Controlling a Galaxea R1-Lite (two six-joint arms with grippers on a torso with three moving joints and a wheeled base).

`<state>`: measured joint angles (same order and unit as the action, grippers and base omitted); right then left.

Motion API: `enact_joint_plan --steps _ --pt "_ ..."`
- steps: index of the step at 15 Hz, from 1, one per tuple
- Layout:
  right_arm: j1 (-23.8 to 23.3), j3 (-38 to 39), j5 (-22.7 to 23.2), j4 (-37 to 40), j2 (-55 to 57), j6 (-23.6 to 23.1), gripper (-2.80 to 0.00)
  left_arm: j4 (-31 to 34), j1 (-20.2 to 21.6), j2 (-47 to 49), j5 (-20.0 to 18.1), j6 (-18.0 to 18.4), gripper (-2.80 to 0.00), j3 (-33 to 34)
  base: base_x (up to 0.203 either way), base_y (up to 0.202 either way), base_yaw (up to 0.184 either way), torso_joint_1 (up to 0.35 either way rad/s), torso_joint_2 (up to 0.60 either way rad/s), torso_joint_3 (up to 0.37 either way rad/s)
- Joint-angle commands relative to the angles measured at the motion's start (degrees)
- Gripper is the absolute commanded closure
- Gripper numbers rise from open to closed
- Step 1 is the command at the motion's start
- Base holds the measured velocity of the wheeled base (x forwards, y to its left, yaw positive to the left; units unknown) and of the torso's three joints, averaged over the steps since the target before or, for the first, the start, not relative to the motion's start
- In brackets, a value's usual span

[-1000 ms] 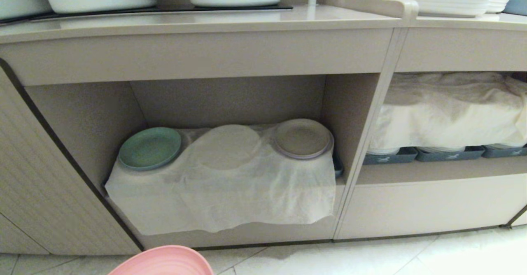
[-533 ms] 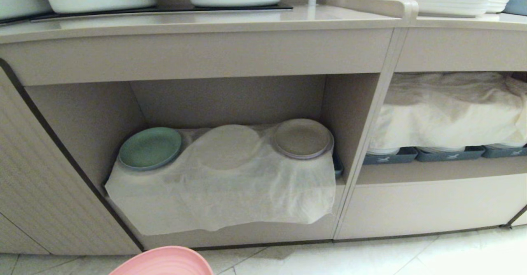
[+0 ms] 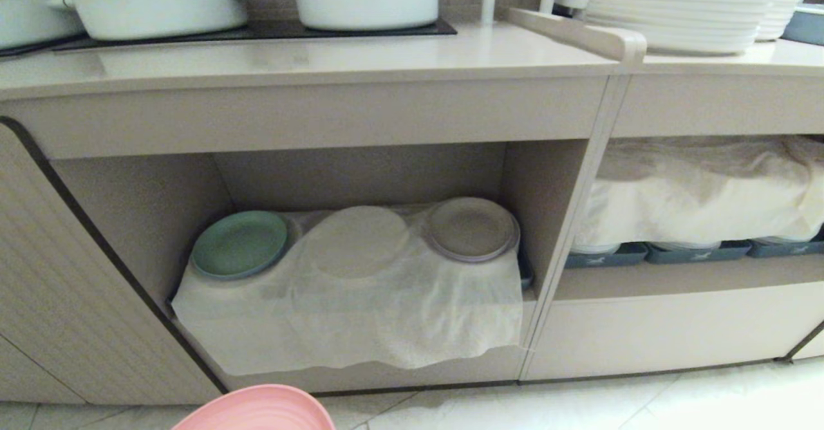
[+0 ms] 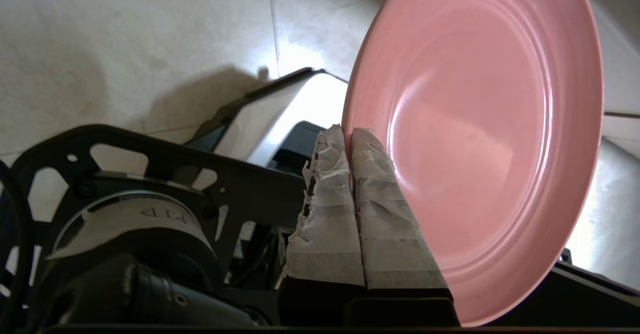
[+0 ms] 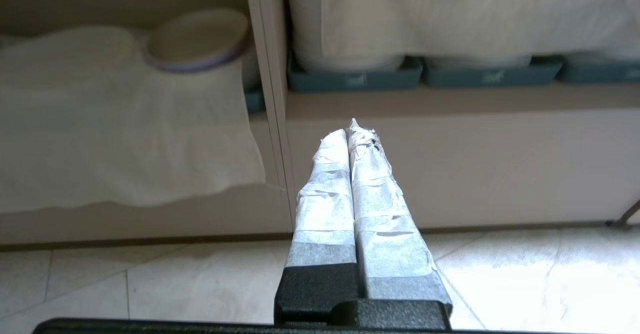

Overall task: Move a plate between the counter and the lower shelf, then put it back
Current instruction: Put the plate

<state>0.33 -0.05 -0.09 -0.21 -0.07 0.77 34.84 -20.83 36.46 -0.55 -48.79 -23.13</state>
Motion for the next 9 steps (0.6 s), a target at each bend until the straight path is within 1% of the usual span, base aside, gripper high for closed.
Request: enact_joint_plan --steps 1,9 --pt "0.0 0.0 0.0 0.0 0.1 0.0 0.00 0.2 0.0 0.3 0.0 -0.3 0.00 0.0 0.000 0.000 0.000 0.178 -0.55 -0.294" --pt "0.0 0.0 0.0 0.0 0.1 0.0 0.00 0.2 0.0 0.3 0.0 -0.3 0.00 0.0 0.000 0.000 0.000 0.187 -0.47 -0.289"
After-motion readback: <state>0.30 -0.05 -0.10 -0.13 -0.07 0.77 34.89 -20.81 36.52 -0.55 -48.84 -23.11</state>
